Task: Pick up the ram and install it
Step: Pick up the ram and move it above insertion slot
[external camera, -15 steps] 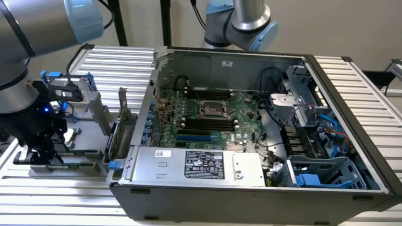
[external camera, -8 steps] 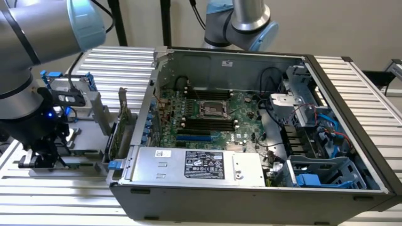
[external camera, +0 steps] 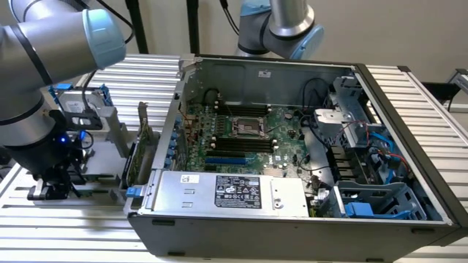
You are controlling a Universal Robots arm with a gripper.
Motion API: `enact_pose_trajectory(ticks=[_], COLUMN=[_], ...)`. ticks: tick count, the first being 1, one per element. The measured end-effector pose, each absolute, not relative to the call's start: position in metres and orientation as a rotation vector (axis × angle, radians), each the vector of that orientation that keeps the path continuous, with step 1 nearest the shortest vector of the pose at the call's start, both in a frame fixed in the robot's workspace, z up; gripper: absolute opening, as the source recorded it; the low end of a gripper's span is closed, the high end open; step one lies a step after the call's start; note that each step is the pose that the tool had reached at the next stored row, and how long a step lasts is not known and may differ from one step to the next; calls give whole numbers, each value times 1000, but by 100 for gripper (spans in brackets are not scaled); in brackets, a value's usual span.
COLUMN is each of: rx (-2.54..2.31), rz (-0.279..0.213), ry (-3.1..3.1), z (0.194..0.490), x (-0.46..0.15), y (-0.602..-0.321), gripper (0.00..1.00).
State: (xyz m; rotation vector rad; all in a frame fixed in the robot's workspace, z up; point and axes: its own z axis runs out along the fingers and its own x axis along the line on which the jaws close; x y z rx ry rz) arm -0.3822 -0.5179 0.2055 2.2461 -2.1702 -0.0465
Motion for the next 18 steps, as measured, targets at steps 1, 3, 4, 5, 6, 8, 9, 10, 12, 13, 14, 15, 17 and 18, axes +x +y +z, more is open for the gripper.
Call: enact_pose_trajectory(ticks=[1, 3, 4, 5, 6, 8, 9, 10, 12, 13, 14, 15, 17, 18], rx=[2247, 2247, 2248, 2248, 2248, 2249, 2249, 2249, 2249, 2250, 2251, 2252, 2254, 2256], rz=[-46, -47, -47, -46, -47, -47, -47, -47, -47, -48, -49, -51, -54, -55], ry=[-2170, -2169, -2168, -2168, -2168, -2167, -2167, -2167, -2167, -2167, -2168, -2168, -2169, -2168], z=[204, 200, 198, 196, 195, 193, 193, 193, 193, 193, 193, 193, 193, 192], x=[-382, -382, -382, -382, -382, -382, -382, -382, -382, -382, -382, -382, -382, -382], y=[-518, -518, -518, -518, -518, -518, -518, -518, -518, -518, -518, -518, -517, -517], gripper=[36, 36, 36, 36, 36, 36, 36, 36, 36, 36, 36, 36, 36, 36])
